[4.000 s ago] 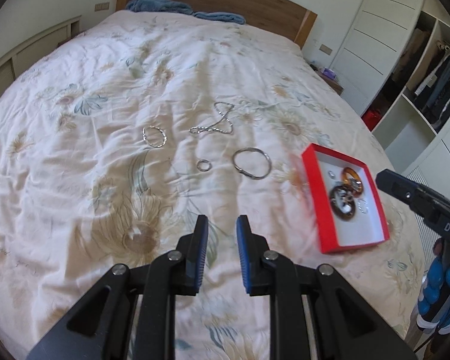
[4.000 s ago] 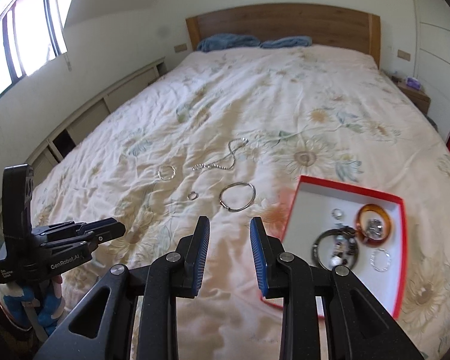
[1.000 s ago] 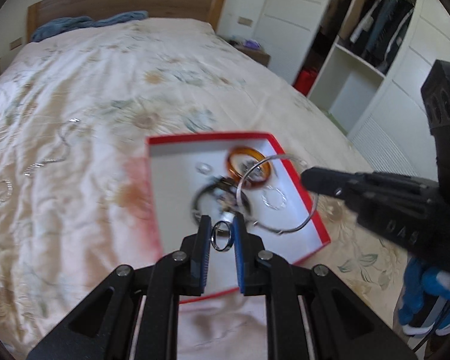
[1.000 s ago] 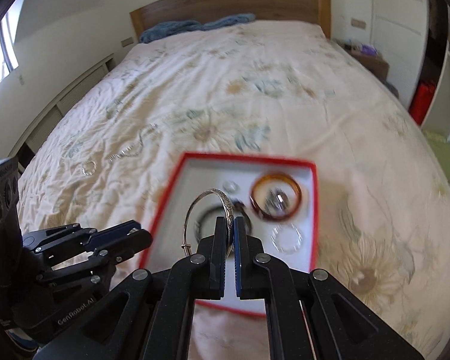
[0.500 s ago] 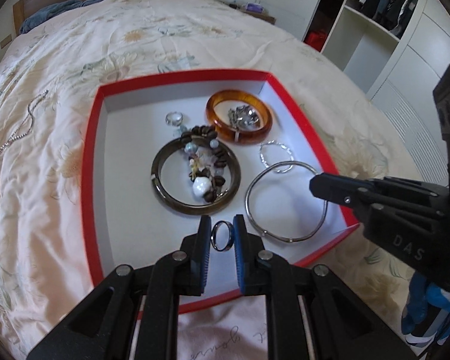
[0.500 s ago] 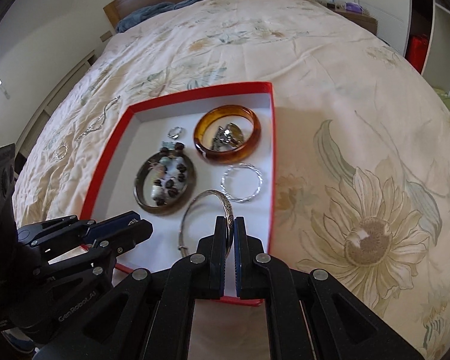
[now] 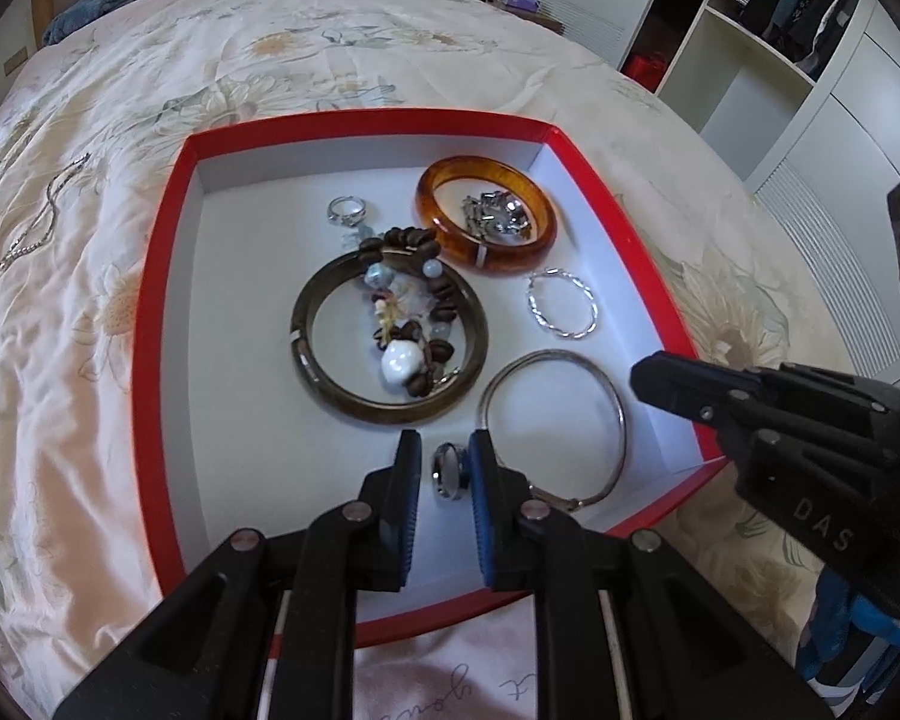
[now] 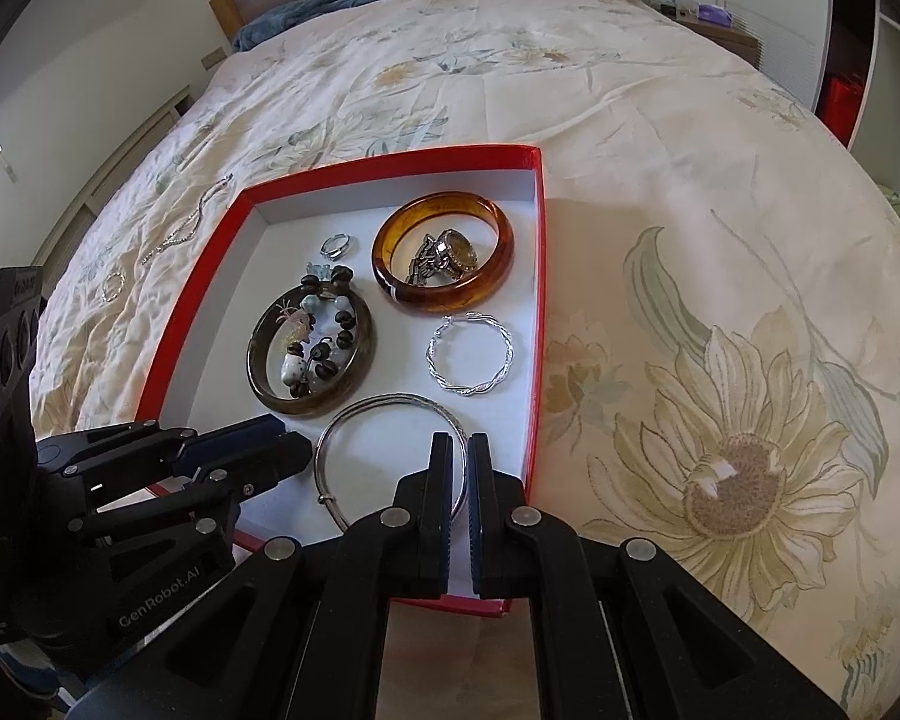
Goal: Organize jewelry
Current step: 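Open both tools to release the ring and bangle into the box, then move both tools back toward the twisted hoop and silver chain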
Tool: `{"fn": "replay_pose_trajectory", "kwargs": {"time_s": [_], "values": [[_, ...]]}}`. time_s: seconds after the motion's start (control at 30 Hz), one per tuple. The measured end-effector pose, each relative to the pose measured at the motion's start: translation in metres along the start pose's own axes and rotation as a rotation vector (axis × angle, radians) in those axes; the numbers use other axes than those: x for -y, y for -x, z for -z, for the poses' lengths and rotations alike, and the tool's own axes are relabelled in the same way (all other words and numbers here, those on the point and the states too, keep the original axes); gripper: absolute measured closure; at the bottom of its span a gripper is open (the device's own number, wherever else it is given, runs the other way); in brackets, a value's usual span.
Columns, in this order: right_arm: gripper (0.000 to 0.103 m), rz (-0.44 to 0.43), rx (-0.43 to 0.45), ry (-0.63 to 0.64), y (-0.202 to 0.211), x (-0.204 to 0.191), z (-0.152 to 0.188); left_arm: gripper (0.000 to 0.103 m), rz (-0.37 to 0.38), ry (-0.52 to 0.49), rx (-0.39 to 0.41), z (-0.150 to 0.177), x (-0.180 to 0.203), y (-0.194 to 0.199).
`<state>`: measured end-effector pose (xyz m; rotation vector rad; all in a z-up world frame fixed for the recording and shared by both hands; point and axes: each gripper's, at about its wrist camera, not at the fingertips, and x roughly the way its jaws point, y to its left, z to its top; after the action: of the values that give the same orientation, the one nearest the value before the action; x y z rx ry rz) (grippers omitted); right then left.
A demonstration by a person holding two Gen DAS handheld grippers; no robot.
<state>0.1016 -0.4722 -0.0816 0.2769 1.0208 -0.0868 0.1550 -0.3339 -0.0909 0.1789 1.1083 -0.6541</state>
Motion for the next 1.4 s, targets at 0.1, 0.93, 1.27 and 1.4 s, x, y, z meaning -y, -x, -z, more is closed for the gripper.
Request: {"fn": "replay_pose_trajectory", "kwargs": {"time_s": [0.1,0.93,1.27,1.4], "values": [[0.097,0.01,0.017,-0.009,0.013,0.0,-0.001,0.087,0.006,0.011,0.008,0.0,-0.002,0.009],[0.068,0.07,0.307,0.046,0.209,-0.09,0.066,0.07,0.001,0.072,0.314,0.035,-0.001,0.219],[0.06,0.111,0.407,0.163,0.263,-0.159,0.111,0.07,-0.108,0.133,0.421,0.104,-0.029,0.292],[0.059,0.114,0.422,0.217,0.269,-0.182,0.119,0.07,-0.161,0.152,0.465,0.13,-0.044,0.31]]}}
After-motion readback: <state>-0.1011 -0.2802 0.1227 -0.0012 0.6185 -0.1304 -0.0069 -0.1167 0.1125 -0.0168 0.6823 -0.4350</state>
